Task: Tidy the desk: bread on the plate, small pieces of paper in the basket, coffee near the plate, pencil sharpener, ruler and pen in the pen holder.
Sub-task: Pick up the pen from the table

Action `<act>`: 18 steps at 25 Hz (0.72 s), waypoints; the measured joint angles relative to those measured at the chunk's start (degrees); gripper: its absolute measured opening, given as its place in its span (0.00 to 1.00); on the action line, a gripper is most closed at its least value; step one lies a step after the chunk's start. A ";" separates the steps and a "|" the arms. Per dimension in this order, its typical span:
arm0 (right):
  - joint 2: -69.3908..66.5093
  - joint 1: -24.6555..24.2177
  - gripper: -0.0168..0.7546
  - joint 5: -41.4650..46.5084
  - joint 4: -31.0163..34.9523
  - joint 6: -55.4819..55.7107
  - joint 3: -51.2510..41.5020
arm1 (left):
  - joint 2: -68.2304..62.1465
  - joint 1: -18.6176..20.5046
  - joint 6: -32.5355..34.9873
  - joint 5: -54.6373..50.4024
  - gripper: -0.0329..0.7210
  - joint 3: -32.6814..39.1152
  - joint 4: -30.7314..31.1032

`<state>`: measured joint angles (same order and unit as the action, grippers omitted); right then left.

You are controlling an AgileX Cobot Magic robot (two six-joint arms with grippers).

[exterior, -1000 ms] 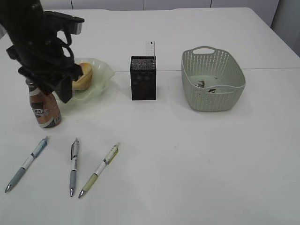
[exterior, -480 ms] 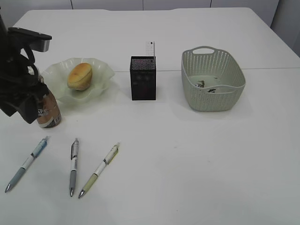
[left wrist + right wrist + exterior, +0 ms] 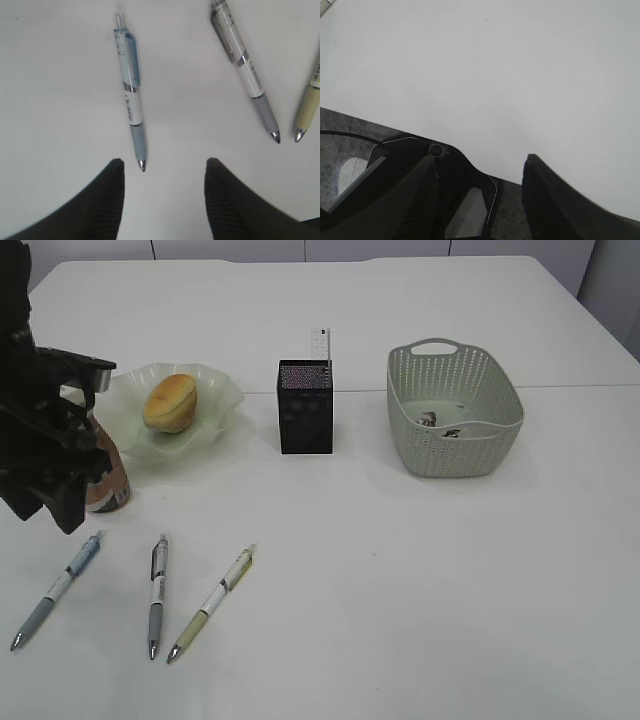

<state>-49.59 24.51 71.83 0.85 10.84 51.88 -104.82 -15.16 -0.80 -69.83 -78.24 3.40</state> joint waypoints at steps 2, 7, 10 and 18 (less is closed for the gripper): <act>0.00 0.00 0.58 0.00 0.00 0.00 0.00 | -1.38 0.00 0.00 0.00 0.58 0.00 0.00; 0.00 0.00 0.58 0.00 0.00 0.00 0.00 | -4.00 0.00 0.00 0.12 0.65 0.00 0.13; 0.00 0.00 0.58 0.00 -0.22 0.00 0.00 | -4.67 0.00 0.18 0.12 0.65 0.00 0.83; 0.00 0.00 0.58 0.00 -0.29 0.04 0.00 | -4.78 0.00 6.53 0.21 0.65 0.09 0.92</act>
<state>-49.59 24.51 71.83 0.56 10.88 51.88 -109.59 -15.16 5.72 -69.61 -78.15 4.32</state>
